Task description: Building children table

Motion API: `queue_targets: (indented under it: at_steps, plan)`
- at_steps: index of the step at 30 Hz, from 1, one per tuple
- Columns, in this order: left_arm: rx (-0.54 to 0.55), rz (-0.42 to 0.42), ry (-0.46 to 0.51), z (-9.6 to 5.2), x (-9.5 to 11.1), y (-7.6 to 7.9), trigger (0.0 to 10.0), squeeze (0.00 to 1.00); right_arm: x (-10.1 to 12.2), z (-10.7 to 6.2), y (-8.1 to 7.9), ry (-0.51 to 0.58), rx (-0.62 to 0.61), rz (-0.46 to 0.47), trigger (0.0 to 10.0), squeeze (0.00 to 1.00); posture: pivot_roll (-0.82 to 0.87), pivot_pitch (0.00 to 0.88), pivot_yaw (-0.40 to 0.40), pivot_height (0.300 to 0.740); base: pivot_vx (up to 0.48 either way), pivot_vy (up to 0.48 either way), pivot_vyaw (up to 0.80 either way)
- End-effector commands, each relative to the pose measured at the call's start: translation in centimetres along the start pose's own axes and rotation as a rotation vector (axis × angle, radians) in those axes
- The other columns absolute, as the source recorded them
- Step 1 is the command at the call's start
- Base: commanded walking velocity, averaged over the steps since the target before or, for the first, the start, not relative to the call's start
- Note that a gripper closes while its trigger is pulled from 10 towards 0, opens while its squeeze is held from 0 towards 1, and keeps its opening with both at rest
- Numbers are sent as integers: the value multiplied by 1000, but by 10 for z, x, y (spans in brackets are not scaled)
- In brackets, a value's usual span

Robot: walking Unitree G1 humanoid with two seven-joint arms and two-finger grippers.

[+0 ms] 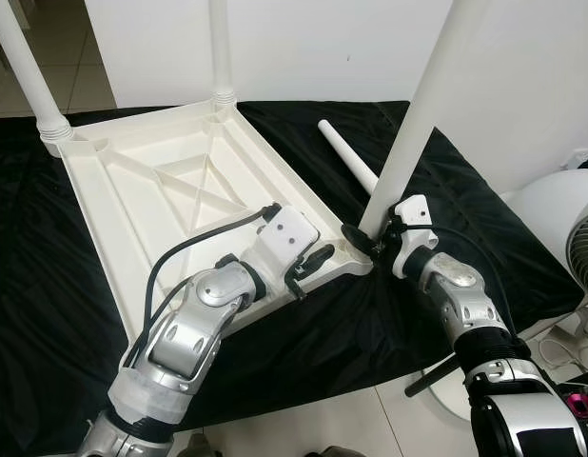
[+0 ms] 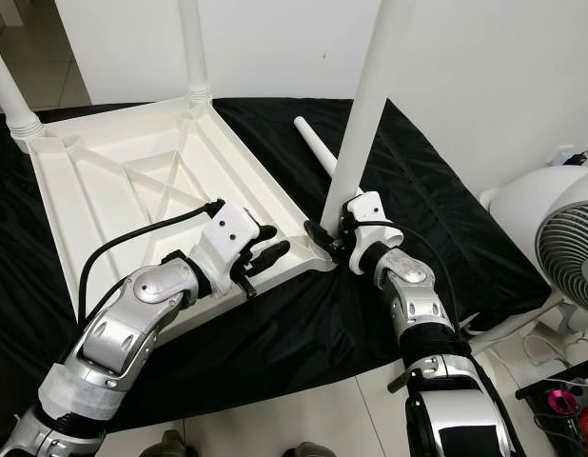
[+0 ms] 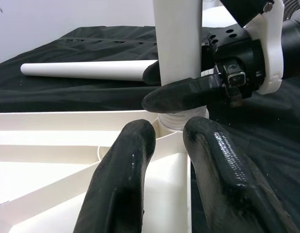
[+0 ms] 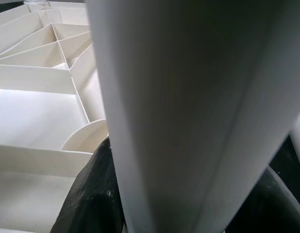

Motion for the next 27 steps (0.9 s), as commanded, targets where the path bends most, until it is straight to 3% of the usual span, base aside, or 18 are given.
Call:
queue_targets:
  at_steps: [1, 2, 3, 9, 14, 17, 21, 23, 24, 25, 26, 27]
  plan:
    - [12, 12, -2, -2, 3, -2, 10000, 0, -13, -4, -6, -34, 18, 18, 1020, 0, 16, 0, -42, 740, 0, 0, 0]
    - [12, 12, -2, -2, 3, -2, 10000, 0, -13, -4, -6, -34, 18, 18, 1020, 0, 16, 0, -42, 740, 0, 0, 0]
    - [10, 14, -12, -3, 0, -2, 10000, 0, -15, -4, -7, -24, -1, 35, 10000, 0, 11, 0, -37, 740, 0, 0, 0]
    - [11, 4, -17, -5, -2, -2, 10000, 0, -16, 0, -16, 18, -57, 103, 10000, 0, 8, 0, -39, 740, 0, 0, 0]
    - [24, -7, -13, -3, -1, -2, 10000, 0, -21, 3, -16, -22, -237, 101, 10000, 0, 0, 0, -39, 740, 0, 0, 0]
    - [27, -11, -11, -2, 0, -3, 10000, 0, -22, 4, -15, -34, -283, 105, 10000, 0, -13, 10, -37, 740, 0, 0, 0]
    - [22, -20, -16, -4, -3, -4, 10000, 0, -25, -1, -7, -72, -475, 154, 10000, 0, -45, 17, -22, 740, 0, 0, 0]
    - [9, -21, -21, -2, -5, -1, 10000, 0, -23, -7, -8, -59, -590, 157, 10000, 0, -52, 18, -20, 740, 0, 0, 0]
    - [9, -21, -21, -2, -5, -1, 10000, 0, -23, -7, -8, -59, -590, 157, 10000, 0, -52, 18, -20, 740, 0, 0, 0]
    - [1, -20, -18, -1, -4, 1, 10000, 0, -23, -11, -10, -50, -685, 171, 10000, 0, -51, 21, -22, 740, 0, 0, 0]
    - [1, -20, -18, -1, -4, 1, 10000, 0, -23, -11, -10, -50, -685, 171, 10000, 0, -51, 21, -22, 740, 0, 0, 0]
    - [-2, -18, -15, -1, -3, 1, 10000, 0, -23, -15, -12, -33, -780, 200, 10000, 0, -52, 21, -22, 740, 0, 0, 0]
Point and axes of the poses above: a point about 5 cm out from each wrist's last joint towards the gripper, its own z axis pointing out of the wrist towards the gripper, its own x axis along the axis of the wrist's last joint, y = z × x, the point moved 4 cm from there along z, pointing out of the wrist towards the gripper, and after that the axes turned 2 degrees about z, right-handed, at the moved point
